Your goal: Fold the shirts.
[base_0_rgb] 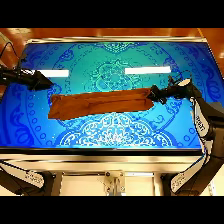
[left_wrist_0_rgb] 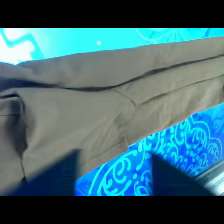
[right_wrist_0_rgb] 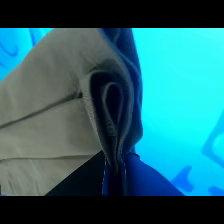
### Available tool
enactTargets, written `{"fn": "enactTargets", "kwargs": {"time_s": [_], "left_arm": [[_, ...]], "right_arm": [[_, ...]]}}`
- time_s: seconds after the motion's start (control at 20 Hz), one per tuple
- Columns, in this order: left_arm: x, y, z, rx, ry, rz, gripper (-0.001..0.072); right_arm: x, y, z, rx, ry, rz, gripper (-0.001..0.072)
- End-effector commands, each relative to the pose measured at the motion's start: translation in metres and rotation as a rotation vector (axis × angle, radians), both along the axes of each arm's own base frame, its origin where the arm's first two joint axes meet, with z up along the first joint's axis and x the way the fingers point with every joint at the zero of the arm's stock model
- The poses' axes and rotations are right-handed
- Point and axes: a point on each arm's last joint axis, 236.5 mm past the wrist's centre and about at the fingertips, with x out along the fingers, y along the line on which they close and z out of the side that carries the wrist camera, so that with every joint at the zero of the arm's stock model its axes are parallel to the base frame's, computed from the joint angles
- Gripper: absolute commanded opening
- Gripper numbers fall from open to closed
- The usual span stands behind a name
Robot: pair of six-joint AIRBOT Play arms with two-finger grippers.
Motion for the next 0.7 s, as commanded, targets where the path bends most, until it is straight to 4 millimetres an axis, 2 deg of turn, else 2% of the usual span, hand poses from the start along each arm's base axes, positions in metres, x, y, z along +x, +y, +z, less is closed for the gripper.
{"fn": "enactTargets", "kwargs": {"time_s": [0.0,0.2,0.3,0.4,0.55,0.65], "left_arm": [[0.000,-0.016,0.001,-0.004,-0.010,-0.035,0.0033],[-0.001,-0.062,-0.001,0.001,-0.023,-0.122,0.0032],[-0.001,-0.095,-0.004,0.005,-0.039,-0.166,0.0032],[-0.010,-0.134,-0.011,0.007,-0.042,-0.238,0.0032],[-0.027,-0.194,-0.034,-0.019,-0.022,-0.291,0.0031],[-0.045,-0.241,-0.042,-0.104,0.007,-0.305,0.0031]], "right_arm": [[-0.005,0.003,0.038,-0.005,-0.058,0.059,0.0067],[-0.027,0.001,0.123,-0.073,-0.173,0.139,0.0067],[-0.040,0.004,0.165,-0.077,-0.223,0.147,0.0067],[-0.054,0.006,0.201,-0.086,-0.265,0.141,0.0067],[-0.073,0.006,0.238,-0.103,-0.307,0.125,0.0067],[-0.084,0.011,0.248,-0.110,-0.307,0.138,0.0067]]}}
